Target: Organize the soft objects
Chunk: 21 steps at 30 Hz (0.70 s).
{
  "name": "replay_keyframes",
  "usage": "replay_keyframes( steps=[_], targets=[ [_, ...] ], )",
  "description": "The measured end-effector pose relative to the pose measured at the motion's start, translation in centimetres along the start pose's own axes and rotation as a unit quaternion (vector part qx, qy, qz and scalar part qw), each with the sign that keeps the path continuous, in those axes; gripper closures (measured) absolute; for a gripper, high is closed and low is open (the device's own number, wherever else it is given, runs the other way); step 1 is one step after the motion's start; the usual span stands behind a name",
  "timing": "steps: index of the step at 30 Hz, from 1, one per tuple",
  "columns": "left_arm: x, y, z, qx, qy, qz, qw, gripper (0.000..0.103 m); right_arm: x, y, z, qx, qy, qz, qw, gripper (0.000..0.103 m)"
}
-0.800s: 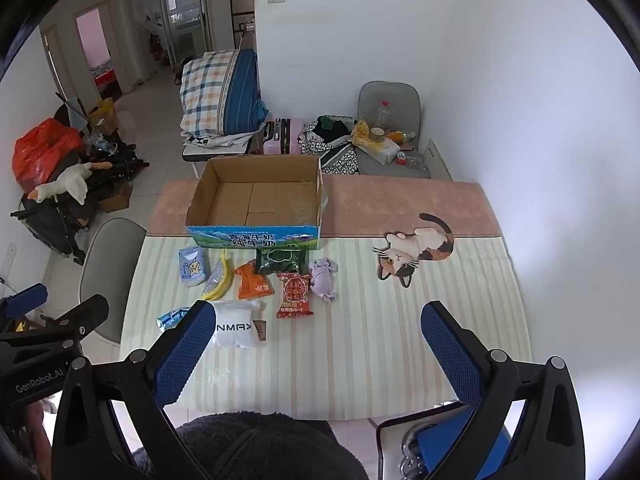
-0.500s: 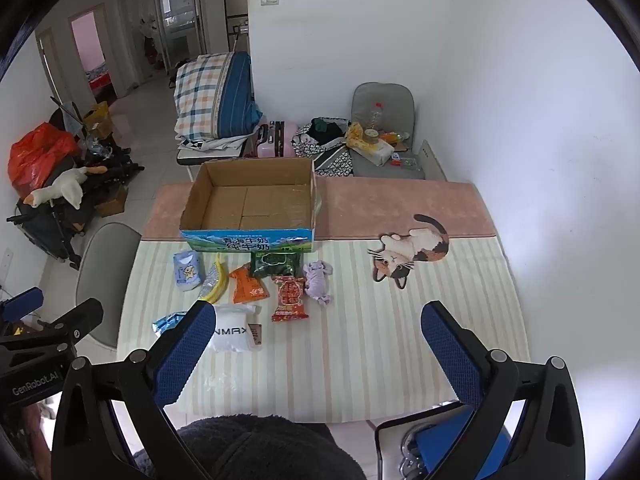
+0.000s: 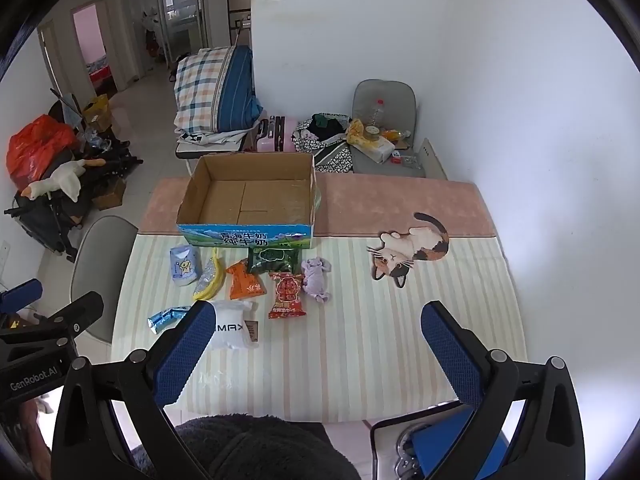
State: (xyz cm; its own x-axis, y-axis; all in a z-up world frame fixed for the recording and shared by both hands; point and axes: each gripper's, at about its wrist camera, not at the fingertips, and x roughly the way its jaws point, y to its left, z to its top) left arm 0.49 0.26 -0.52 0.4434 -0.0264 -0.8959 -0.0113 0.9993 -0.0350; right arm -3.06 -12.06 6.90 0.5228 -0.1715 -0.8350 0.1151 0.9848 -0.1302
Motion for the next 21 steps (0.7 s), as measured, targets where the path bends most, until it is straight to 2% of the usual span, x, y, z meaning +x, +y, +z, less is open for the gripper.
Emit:
replay_keyframes(
  steps=[21],
  targets=[
    [-0.13, -0.10, -0.07, -0.001, -0.001, 0.002, 1.0000, 0.000, -0.12, -0.32, 0.19, -0.003, -0.003, 0.002, 1.000, 0.000]
  ],
)
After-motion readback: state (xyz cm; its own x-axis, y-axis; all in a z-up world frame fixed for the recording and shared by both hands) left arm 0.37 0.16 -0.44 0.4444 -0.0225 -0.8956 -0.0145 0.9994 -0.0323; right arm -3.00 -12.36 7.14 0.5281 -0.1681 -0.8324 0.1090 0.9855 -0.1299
